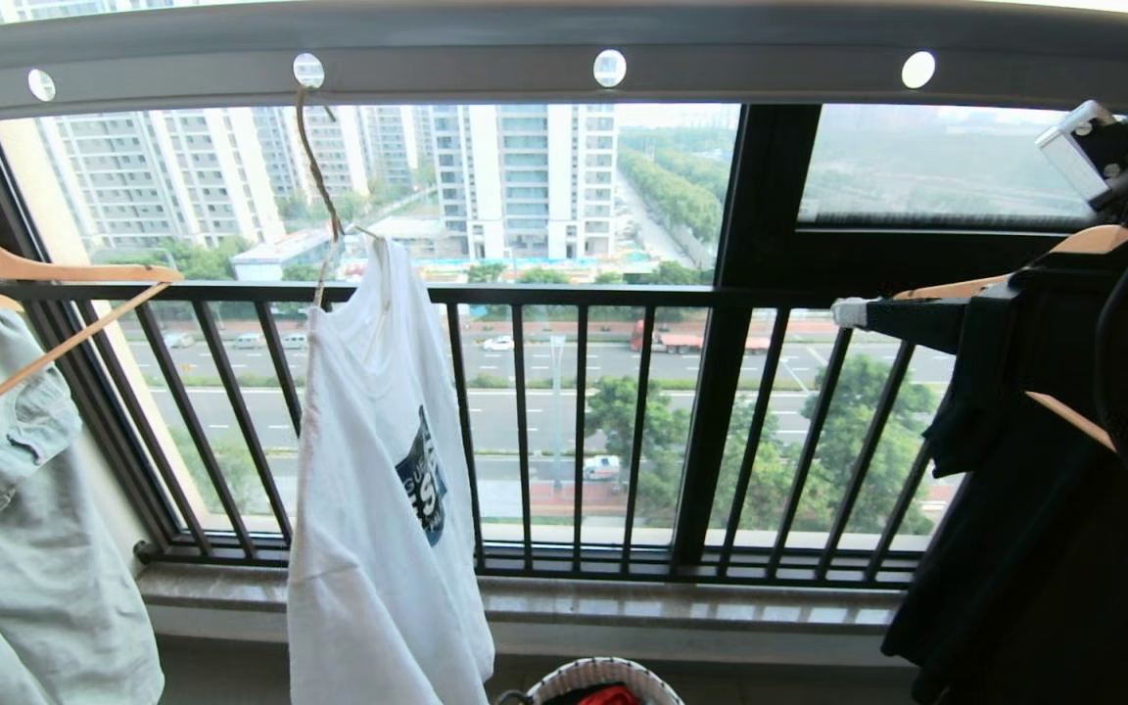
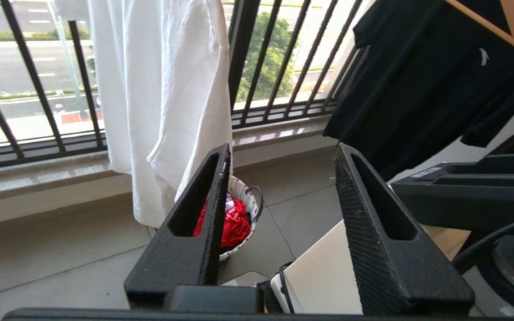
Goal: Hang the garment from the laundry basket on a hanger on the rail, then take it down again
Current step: Take the clothes off the clothes rack
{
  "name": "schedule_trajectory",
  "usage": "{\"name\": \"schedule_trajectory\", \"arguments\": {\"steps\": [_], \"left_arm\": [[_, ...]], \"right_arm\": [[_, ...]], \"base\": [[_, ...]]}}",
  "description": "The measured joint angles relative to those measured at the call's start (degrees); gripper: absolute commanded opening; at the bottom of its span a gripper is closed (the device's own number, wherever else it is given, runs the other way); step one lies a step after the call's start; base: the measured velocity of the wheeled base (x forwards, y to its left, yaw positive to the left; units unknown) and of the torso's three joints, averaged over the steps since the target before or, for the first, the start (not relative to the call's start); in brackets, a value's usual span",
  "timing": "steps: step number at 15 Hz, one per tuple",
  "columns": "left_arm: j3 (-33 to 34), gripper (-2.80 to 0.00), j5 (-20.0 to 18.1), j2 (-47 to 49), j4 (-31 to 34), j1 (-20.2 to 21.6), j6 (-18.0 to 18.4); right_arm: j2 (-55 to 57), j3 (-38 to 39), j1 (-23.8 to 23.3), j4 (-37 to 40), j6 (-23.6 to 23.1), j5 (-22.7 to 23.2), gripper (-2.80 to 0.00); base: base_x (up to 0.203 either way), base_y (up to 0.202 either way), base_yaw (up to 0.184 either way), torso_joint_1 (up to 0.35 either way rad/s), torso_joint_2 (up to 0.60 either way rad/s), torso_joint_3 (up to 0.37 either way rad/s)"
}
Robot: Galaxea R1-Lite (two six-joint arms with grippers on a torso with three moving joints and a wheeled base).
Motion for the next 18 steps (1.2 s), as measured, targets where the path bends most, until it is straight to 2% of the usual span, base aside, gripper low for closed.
{"name": "schedule_trajectory", "arguments": {"steps": [2, 3, 7, 9, 12, 16, 18], "left_arm": [[1.34, -2.80, -5.99, 3.95, -4.84, 0.00, -0.03], [1.82, -2.80, -10.38, 6.50, -6.91, 0.00, -0.10], [2.56, -2.80, -28.43, 14.54, -10.74, -0.20, -0.05], [2.69, -2.80, -34.84, 15.68, -11.08, -0.82, -0.08], [3.22, -2.80, -34.84, 12.30, -10.72, -1.11, -1.29], [3.28, -2.80, -33.70, 3.55, -10.57, -1.55, -8.03], [2.41, -2.80, -31.56, 1.33, -10.61, -4.87, -9.91]], "right_arm": [[0.51, 0.13, -0.06, -0.24, -0.02, -0.06, -2.80], [0.67, 0.15, -0.39, -0.30, -0.07, -0.09, -2.80], [0.84, 0.13, -1.57, -0.40, -0.10, -0.08, -2.80], [0.83, 0.11, -1.72, -0.40, -0.11, -0.08, -2.80], [0.69, 0.20, -1.74, -0.35, -0.10, -0.03, -2.80], [-2.38, 2.36, -1.38, 0.47, -0.10, 0.06, -2.80], [-6.75, 4.32, -1.27, 2.20, -0.10, -0.97, -2.80]], "base": [[0.000, 0.000, 0.000, 0.000, 0.00, 0.000], [0.000, 0.000, 0.000, 0.000, 0.00, 0.000], [0.000, 0.000, 0.000, 0.000, 0.00, 0.000], [0.000, 0.000, 0.000, 0.000, 0.00, 0.000], [0.000, 0.000, 0.000, 0.000, 0.00, 0.000], [0.000, 0.000, 0.000, 0.000, 0.00, 0.000], [0.000, 0.000, 0.000, 0.000, 0.00, 0.000]]}}
